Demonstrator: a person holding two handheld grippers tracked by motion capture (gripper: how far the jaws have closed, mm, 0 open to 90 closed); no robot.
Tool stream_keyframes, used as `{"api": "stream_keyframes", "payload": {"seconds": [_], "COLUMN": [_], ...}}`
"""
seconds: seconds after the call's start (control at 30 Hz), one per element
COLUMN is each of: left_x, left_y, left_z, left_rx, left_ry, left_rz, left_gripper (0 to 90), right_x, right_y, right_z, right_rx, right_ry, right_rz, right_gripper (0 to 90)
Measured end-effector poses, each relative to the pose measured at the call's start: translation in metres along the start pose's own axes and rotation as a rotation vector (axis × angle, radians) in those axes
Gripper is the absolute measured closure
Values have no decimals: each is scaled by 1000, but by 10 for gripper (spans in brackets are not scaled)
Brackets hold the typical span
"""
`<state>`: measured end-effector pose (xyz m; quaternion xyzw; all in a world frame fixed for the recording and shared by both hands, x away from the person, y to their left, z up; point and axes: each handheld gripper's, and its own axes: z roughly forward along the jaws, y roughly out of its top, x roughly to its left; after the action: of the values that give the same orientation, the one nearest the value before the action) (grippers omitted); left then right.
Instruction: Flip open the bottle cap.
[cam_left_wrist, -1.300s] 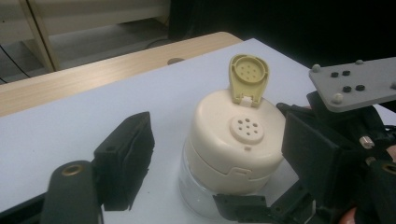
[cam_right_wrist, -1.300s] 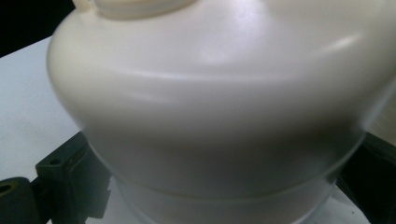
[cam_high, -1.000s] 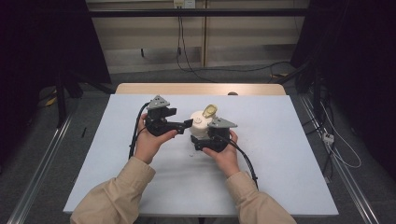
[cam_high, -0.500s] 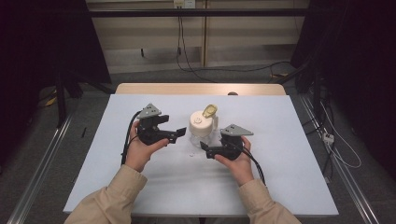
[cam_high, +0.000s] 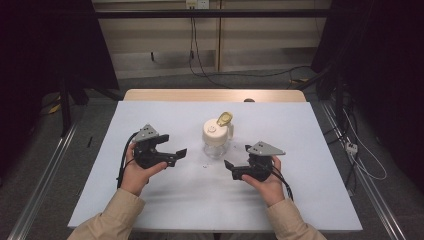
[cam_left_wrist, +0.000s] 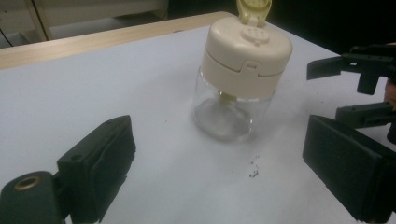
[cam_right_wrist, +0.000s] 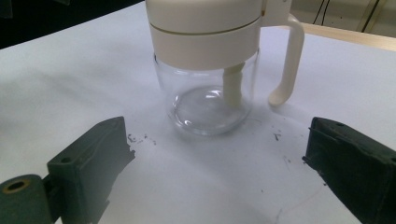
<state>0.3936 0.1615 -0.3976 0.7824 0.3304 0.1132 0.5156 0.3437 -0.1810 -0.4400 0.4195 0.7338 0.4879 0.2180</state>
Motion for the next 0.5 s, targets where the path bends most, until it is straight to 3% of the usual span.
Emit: {"api": "stream_keyframes", "payload": {"seconds": [0.27,0.5], "left_x": [8,9], "left_y": [-20,-27], "left_z": [-14,-19], "left_rx": [-1,2], "left_ry": [17,4], "left_rz": [-23,-7], "left_gripper": [86,82], "right_x": [-6,-11], "right_y": [-8,-14], "right_z": [-18,-30], "right_rx": [-9,-13], "right_ry": [7,4], "right_rz": [-2,1], "right_gripper": [60,63]}}
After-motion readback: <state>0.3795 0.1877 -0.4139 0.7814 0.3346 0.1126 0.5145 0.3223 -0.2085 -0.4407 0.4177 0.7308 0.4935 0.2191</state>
